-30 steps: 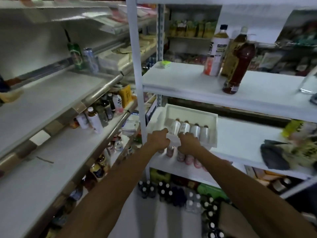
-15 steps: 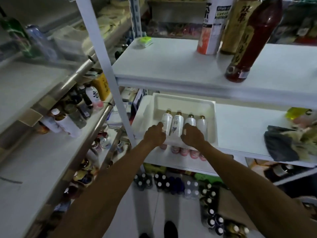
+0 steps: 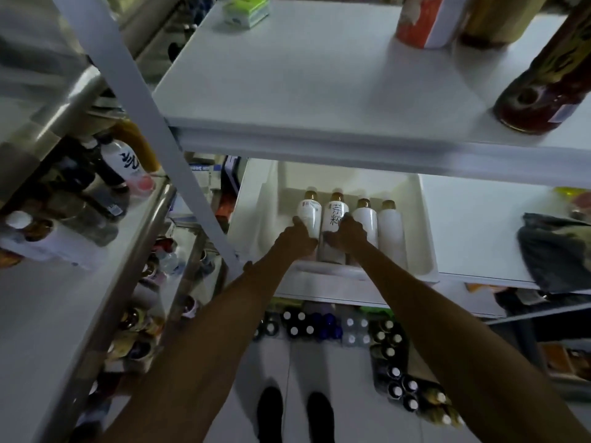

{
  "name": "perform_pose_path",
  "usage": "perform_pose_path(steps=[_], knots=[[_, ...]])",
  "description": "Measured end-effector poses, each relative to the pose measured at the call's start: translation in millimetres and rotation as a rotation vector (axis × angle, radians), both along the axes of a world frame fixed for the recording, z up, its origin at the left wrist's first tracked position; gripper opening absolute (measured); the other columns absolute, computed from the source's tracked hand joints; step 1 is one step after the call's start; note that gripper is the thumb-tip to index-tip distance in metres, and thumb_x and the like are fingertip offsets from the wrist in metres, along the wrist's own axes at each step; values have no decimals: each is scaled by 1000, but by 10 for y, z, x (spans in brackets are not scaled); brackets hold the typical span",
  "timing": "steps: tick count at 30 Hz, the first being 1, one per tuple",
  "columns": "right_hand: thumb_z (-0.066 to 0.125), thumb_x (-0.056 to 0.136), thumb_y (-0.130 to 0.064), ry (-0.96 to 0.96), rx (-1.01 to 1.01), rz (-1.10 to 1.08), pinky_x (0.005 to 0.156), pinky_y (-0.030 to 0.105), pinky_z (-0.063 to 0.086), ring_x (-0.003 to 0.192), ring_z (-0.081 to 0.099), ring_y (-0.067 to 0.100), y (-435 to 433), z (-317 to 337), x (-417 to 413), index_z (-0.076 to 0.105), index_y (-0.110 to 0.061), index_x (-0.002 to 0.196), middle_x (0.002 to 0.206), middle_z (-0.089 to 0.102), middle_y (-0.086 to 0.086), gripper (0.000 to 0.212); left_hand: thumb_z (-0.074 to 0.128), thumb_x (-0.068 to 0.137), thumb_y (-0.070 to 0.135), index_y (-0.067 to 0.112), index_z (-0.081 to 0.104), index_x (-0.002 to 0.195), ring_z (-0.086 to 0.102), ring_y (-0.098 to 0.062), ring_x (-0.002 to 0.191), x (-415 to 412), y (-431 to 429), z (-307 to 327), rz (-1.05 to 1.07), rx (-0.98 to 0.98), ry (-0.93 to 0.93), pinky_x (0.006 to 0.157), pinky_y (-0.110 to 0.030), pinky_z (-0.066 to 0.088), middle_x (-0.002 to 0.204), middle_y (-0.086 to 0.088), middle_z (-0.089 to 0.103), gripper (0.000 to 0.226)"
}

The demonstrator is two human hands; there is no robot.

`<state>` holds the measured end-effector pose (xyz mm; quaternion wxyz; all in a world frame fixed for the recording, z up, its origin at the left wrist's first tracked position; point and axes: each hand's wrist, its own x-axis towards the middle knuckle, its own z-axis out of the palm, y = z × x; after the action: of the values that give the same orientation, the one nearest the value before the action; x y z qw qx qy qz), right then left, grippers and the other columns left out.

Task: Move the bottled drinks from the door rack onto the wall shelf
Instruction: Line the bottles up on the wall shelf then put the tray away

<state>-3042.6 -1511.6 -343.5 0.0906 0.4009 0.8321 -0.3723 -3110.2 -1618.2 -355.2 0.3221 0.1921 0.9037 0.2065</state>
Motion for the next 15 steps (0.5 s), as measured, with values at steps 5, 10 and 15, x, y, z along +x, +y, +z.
perform_pose_path(steps=[5, 10, 15], knots=[[72, 86, -35, -5, 90, -24, 98, 38, 44, 119, 54, 31, -86, -221, -59, 37, 1, 137, 127, 53, 16, 72, 66, 85, 52, -2, 18, 145, 54, -34, 122, -99, 49, -161, 59, 0, 22, 99, -39, 43, 137, -18, 49, 94], [69, 90, -21, 42, -13, -154, 90, 32, 43, 119, 54, 30, -33, -181, -78, 41, -3, 134, 119, 54, 13, 55, 75, 77, 51, 3, 36, 135, 61, -29, 111, -185, -2, -141, 41, 52, 17, 87, -33, 49, 127, -13, 57, 85], [77, 82, -30, 56, 34, -112, 98, 41, 47, 118, 57, 31, -32, 67, -6, 40, -6, 136, 128, 57, 13, 70, 74, 80, 47, 7, 44, 131, 63, -26, 109, -192, -51, 131, 153, 131, -112, 80, -30, 49, 123, -10, 60, 71]])
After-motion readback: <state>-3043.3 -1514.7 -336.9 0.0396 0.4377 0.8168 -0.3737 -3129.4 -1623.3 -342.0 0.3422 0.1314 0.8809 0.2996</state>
